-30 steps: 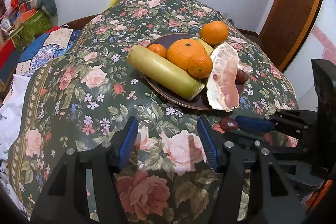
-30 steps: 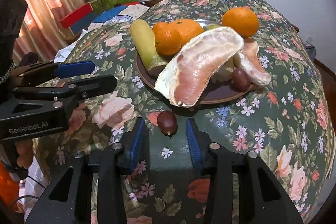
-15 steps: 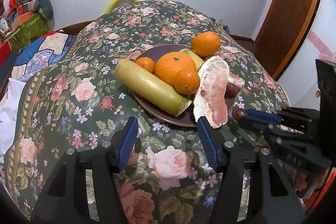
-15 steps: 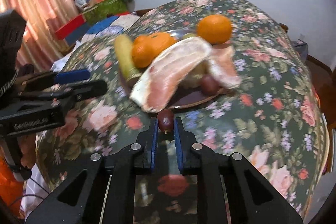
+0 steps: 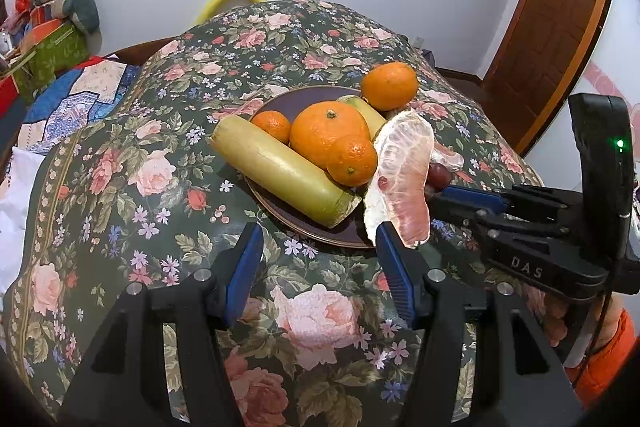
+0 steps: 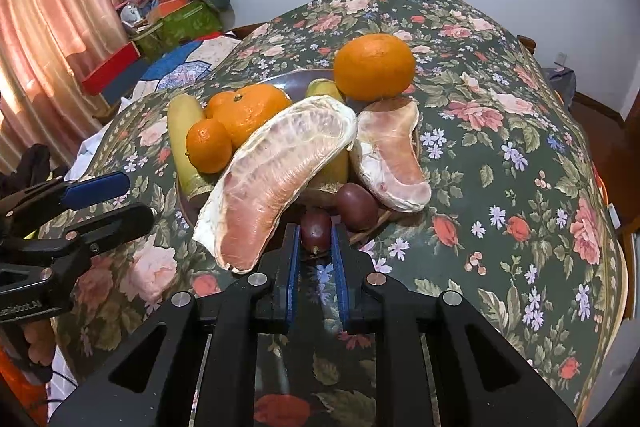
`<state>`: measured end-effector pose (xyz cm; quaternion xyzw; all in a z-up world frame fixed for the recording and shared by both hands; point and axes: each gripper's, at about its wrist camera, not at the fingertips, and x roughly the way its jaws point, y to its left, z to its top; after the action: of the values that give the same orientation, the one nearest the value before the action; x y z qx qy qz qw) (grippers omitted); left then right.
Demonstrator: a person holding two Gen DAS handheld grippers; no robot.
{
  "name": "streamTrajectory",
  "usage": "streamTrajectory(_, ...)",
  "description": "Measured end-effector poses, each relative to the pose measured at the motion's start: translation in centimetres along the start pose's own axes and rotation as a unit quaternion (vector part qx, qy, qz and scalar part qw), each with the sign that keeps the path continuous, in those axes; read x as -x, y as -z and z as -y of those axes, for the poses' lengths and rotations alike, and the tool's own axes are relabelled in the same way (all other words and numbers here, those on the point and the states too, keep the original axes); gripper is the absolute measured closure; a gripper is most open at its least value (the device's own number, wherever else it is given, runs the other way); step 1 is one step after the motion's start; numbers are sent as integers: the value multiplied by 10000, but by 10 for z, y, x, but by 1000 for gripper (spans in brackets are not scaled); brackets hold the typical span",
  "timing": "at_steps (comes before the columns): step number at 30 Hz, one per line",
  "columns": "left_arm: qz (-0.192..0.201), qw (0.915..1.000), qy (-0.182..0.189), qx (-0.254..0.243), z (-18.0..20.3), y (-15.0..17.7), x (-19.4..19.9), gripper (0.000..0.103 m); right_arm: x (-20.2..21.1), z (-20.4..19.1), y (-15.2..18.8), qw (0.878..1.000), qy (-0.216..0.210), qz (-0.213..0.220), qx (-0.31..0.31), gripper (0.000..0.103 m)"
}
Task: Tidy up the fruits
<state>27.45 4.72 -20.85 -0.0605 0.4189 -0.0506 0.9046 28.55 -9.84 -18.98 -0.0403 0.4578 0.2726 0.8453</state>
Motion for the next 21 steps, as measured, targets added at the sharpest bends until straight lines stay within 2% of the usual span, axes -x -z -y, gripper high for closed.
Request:
streamTrajectory(2,45,10000,19,19,1,-1,5,45,4,-1,0,10000,39,42,16,76)
streamTrajectory(5,179,9998,38,30,5,-2,21,45,16,-3,0,9999,69,137,20,76)
streamTrajectory(9,499,9987,50,-8,14,-6,54,45,52,-11,-3,9987,116,484,48,76)
streamTrajectory(14,1142,9934,124,-38,29,-12,116,45,126,-28,-5,9914,241,1277,179,76)
streamTrajectory(19,1897,9815,187,-146,50,-11,187,45,203,-48,0,9770,257,2103,247,75)
streamTrajectory(21,2133,9764,239,-231,58,-9,210,45,233,-59,6,9687,250,2454,281,72)
